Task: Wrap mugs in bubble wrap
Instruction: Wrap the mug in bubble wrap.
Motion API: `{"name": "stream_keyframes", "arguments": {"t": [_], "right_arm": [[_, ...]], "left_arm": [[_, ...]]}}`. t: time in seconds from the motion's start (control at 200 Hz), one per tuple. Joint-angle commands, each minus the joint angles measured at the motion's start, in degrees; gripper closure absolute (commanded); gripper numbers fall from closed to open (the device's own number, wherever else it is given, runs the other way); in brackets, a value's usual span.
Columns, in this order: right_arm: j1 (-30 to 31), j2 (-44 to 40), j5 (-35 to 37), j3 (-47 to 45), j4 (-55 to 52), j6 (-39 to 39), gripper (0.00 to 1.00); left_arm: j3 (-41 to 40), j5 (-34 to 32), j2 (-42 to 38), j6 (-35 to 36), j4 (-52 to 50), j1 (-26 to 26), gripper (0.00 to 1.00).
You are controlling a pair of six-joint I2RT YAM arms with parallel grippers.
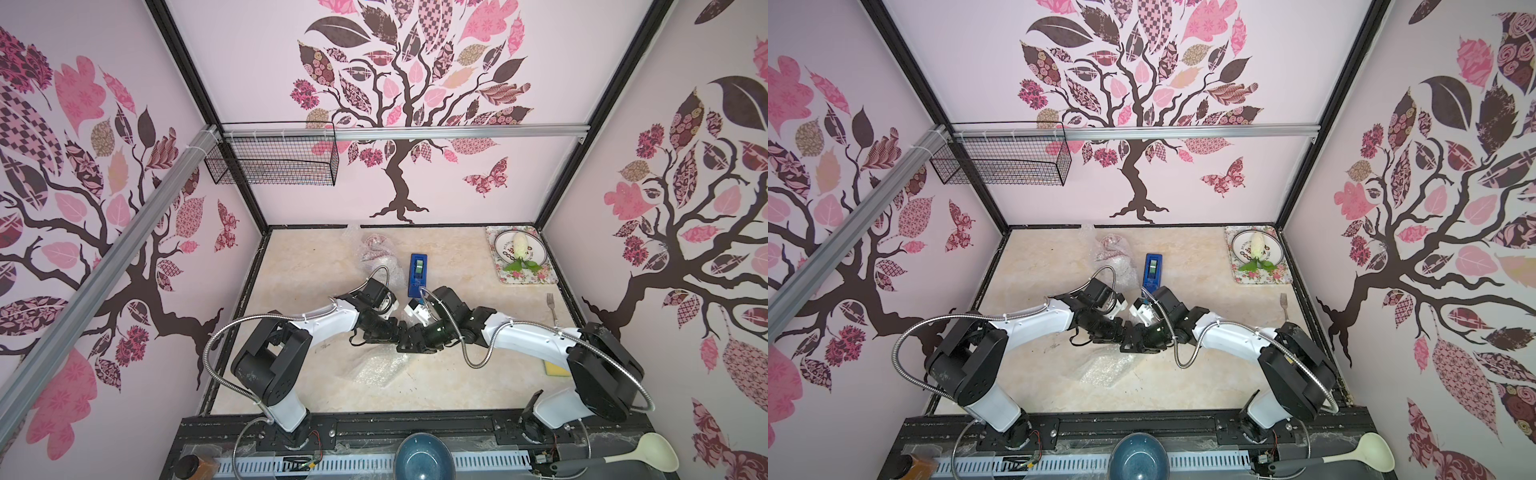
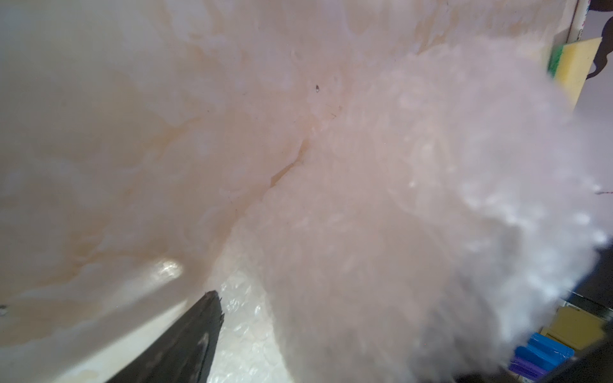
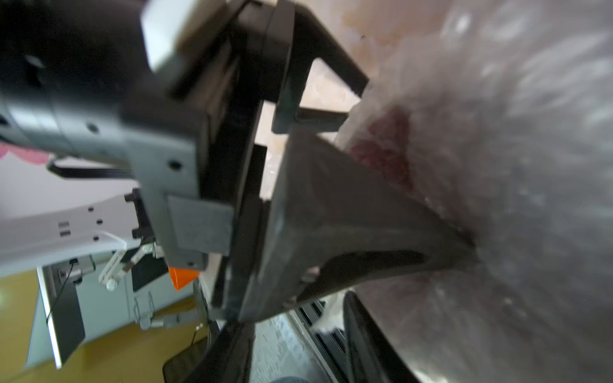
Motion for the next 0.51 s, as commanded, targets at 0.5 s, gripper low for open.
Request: {"name": "stream_keyframes", "arguments": {"t": [0.5], "right_arm": [[-6.63,-5.54,15.31,7.37,-18.79,5.26,0.21]], "left_arm": [[-1.46,-1.89,0.85,1.54,-1.22,-0.82,0.17]]}}
